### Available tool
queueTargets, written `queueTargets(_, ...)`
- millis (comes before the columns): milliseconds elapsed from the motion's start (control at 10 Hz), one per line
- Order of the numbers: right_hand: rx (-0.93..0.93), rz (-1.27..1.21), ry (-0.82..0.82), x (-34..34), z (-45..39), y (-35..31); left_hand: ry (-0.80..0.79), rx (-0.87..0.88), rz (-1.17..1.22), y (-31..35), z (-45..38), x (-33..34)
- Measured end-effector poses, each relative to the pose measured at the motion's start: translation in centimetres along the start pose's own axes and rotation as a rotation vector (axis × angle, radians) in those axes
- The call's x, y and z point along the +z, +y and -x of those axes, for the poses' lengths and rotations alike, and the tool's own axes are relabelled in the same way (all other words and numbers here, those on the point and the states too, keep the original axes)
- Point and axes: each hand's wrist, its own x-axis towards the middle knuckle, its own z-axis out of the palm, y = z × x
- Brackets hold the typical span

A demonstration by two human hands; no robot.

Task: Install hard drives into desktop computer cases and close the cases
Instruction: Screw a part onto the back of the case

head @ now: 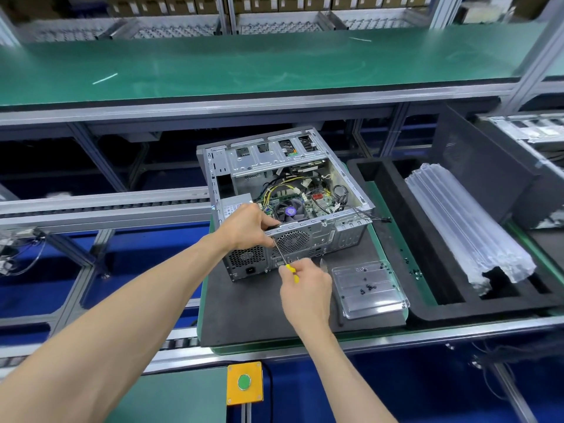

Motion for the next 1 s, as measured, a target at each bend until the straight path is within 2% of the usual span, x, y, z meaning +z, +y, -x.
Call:
queueTargets(100,0.726,-0.945,-0.184,-0.7,-0.4,-0.9,-0.001,-0.003,-0.002,0.0,0.0,0.0)
queueTargets(200,0.476,-0.606,-0.134,-0.8,-0.4,-0.7,-0.006,-0.002,-0.002,0.1,0.1,0.0)
queueTargets(300,-0.313,0.376,0.126,-0.7,0.1,0.8,0.001,0.003,0.001,0.1,0.0,0.0)
queueTargets(400,-0.508,0.511,0.166,0.0,0.3,1.4,-0.002,0.009,0.004,0.0,-0.1,0.1)
queueTargets(500,0.348,-0.461,-0.046,-0.3,-0.5,-0.2,-0.001,0.005,0.001,0.0,0.0,0.0)
queueTargets(600,0.606,-0.747,-0.134,-0.6,-0.9,-0.8,0.0,0.002,0.003,-0.1,0.0,0.1)
queueTargets(700,-0.124,0.113,0.041,-0.6,-0.2,0.6,-0.002,0.005,-0.002,0.0,0.0,0.1)
queueTargets(800,-0.527,0.574,0.183,0.1,0.0,1.4,0.001,-0.004,-0.002,0.2,0.1,0.0)
queueTargets(900,0.185,-0.334,-0.009,0.1,-0.6,0.2,0.006,0.0,-0.004,0.1,0.0,0.1)
queueTargets(1000,0.651,-0.879,-0.157,-0.6,-0.9,-0.3,0.009,-0.001,-0.003,0.0,0.0,0.2)
